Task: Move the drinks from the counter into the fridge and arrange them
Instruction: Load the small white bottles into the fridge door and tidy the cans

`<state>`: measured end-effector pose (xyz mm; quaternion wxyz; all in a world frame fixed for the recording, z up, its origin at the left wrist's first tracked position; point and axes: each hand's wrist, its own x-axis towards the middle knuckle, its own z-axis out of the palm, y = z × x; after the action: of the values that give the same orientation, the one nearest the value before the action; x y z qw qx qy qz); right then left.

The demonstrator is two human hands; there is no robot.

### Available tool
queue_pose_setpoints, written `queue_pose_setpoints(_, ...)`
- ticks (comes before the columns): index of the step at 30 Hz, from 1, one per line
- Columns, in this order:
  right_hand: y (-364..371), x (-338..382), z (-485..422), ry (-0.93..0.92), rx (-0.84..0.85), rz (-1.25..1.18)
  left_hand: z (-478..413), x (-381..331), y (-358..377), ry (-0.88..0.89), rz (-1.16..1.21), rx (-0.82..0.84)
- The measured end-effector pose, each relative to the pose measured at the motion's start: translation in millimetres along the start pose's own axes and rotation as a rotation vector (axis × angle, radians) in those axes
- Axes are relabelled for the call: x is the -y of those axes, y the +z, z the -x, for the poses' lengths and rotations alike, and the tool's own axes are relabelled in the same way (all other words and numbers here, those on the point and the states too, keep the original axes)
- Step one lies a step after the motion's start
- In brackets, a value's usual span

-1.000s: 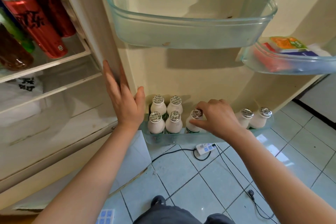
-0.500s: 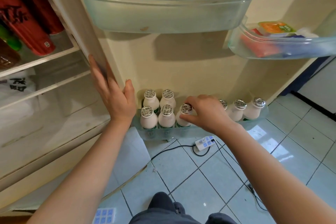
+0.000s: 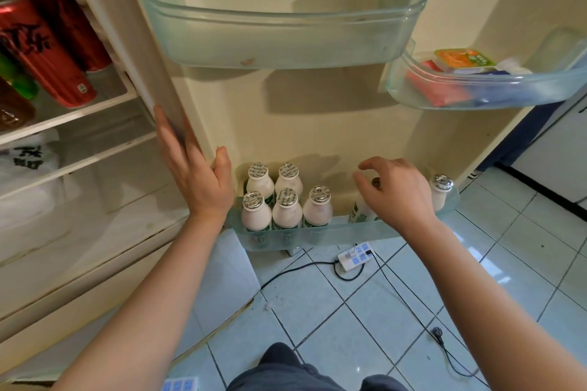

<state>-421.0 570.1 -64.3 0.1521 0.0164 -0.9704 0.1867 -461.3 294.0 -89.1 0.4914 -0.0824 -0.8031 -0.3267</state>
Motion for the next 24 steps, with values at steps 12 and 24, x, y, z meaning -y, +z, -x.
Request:
queue_pose_setpoints(12, 5.0, -5.6, -7.6, 0.059, 0.183, 0.165, -0.1, -3.0, 0.3, -0.006, -0.005, -0.005)
queue_pose_setpoints(24, 26.1, 31.9, -40.3, 0.03, 0.238, -0.064, 0.1, -1.1, 1.4, 0.021, -0.07, -0.026)
